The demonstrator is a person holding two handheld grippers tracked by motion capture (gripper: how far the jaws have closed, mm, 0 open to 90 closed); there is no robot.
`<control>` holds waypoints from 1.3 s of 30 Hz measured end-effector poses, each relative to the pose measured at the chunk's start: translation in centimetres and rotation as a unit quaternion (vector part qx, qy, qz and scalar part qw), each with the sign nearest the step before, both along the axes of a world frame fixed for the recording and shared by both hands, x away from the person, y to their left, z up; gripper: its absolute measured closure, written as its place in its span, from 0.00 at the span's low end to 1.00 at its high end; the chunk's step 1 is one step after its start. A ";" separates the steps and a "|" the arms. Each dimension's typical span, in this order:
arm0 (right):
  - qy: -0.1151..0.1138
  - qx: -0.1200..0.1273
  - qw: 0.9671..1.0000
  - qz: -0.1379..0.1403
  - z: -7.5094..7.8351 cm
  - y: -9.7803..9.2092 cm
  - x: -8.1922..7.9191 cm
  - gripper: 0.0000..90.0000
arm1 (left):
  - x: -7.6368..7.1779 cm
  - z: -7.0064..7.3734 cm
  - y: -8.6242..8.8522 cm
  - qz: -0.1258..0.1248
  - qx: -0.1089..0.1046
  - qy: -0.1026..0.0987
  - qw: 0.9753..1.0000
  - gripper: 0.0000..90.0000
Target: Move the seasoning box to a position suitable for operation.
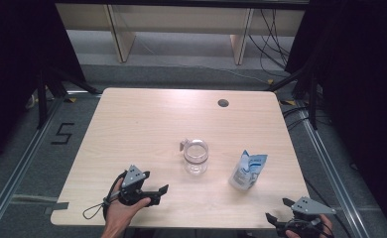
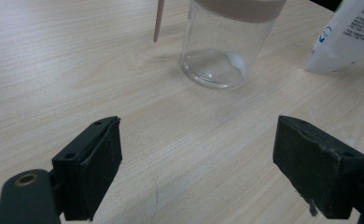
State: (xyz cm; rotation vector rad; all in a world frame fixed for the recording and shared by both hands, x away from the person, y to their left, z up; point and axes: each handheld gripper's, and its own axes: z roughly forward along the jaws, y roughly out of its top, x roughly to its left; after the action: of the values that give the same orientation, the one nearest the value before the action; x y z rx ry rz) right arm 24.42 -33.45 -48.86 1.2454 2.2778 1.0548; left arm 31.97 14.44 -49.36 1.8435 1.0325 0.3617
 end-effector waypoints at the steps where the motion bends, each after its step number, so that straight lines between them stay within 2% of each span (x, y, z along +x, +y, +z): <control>1: 0.000 0.000 1.000 0.001 0.0 0.0 0.0 0.22 | 0.0 0.0 0.0 0.000 0.000 0.000 1.000 0.17; 5: 0.002 0.001 1.000 -0.001 0.0 0.0 0.0 0.22 | 0.2 0.1 0.0 0.009 0.000 -0.003 1.000 0.17; 12: 0.002 -0.002 1.000 -0.001 0.0 0.0 0.0 0.22 | 0.9 0.0 -0.6 0.004 0.002 -0.004 1.000 0.21; 13: 0.004 0.002 1.000 -0.002 0.0 0.0 0.0 0.22 | 1.0 0.2 -0.6 -0.001 0.006 -0.008 1.000 0.21; 14: 0.004 0.002 1.000 -0.002 0.0 0.0 0.0 0.22 | 1.1 0.3 -0.8 0.004 0.003 -0.009 1.000 0.23; 16: 0.005 0.003 1.000 -0.003 0.0 0.0 0.0 0.22 | 1.4 0.8 -0.7 0.007 0.010 -0.015 1.000 0.24; 18: 0.001 0.002 1.000 0.001 -0.1 0.0 0.1 0.22 | 2.0 1.4 -0.7 0.012 0.001 -0.020 1.000 0.27; 19: -0.001 0.002 1.000 0.003 -0.1 0.0 0.1 0.22 | 2.3 1.6 -0.7 0.010 -0.003 -0.022 1.000 0.33; 20: -0.001 0.002 1.000 0.003 -0.1 0.0 0.1 0.22 | 2.6 1.9 -0.7 0.007 0.002 -0.030 1.000 0.33; 21: -0.019 -0.015 1.000 0.006 0.0 -0.3 0.2 0.22 | 3.0 2.1 -0.9 0.004 -0.001 -0.034 0.999 0.42; 22: -0.019 -0.015 1.000 0.006 0.0 -0.3 0.2 0.22 | 3.3 2.4 -1.0 0.006 -0.001 -0.036 0.999 0.42; 23: -0.005 -0.004 1.000 0.002 -0.1 -0.2 0.2 0.22 | 3.7 2.6 -1.1 0.001 -0.002 -0.038 0.999 0.51; 24: -0.010 -0.008 1.000 0.007 -0.1 -0.2 0.2 0.22 | 4.4 3.1 -1.3 -0.001 -0.005 -0.040 0.999 0.56; 26: -0.017 -0.013 1.000 0.006 -0.1 -0.3 0.2 0.22 | 4.8 3.2 -1.3 -0.006 -0.005 -0.045 0.999 0.68; 27: -0.017 -0.013 1.000 0.006 -0.1 -0.3 0.2 0.22 | 5.4 3.6 -1.4 0.000 -0.006 -0.049 0.999 0.73; 28: -0.017 -0.013 1.000 0.006 -0.1 -0.3 0.2 0.22 | 5.4 3.6 -1.4 0.000 -0.006 -0.049 0.999 0.78; 29: -0.016 -0.012 1.000 0.006 -0.1 -0.3 0.2 0.22 | 5.7 3.8 -1.4 0.002 -0.005 -0.051 0.999 0.78; 30: -0.010 -0.010 1.000 0.009 -0.1 -0.3 0.3 0.22 | 6.1 3.9 -1.6 0.002 -0.011 -0.052 0.999 0.82; 32: -0.015 -0.010 1.000 0.007 -0.1 -0.3 0.3 0.22 | 6.7 4.4 -1.9 -0.001 -0.009 -0.056 0.998 0.88; 33: -0.008 -0.006 1.000 0.008 -0.1 -0.2 0.3 0.22 | 7.1 4.7 -2.2 0.000 -0.009 -0.058 0.998 0.91; 36: -0.010 -0.004 1.000 0.008 -0.1 -0.2 0.2 0.22 | 8.1 5.4 -3.0 -0.002 -0.001 -0.062 0.998 0.98; 37: -0.009 -0.004 1.000 0.008 -0.1 -0.2 0.2 0.22 | 8.6 5.5 -3.3 -0.009 0.001 -0.071 0.997 0.99; 39: -0.014 -0.009 1.000 0.007 -0.1 -0.3 0.2 0.22 | 9.0 5.9 -4.0 -0.008 0.009 -0.062 0.998 0.99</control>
State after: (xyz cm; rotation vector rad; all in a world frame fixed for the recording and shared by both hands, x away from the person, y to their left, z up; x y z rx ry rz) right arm 24.67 -33.74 -48.96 1.2015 2.2736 1.0482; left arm 41.00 10.47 -43.43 1.8204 0.9315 0.4711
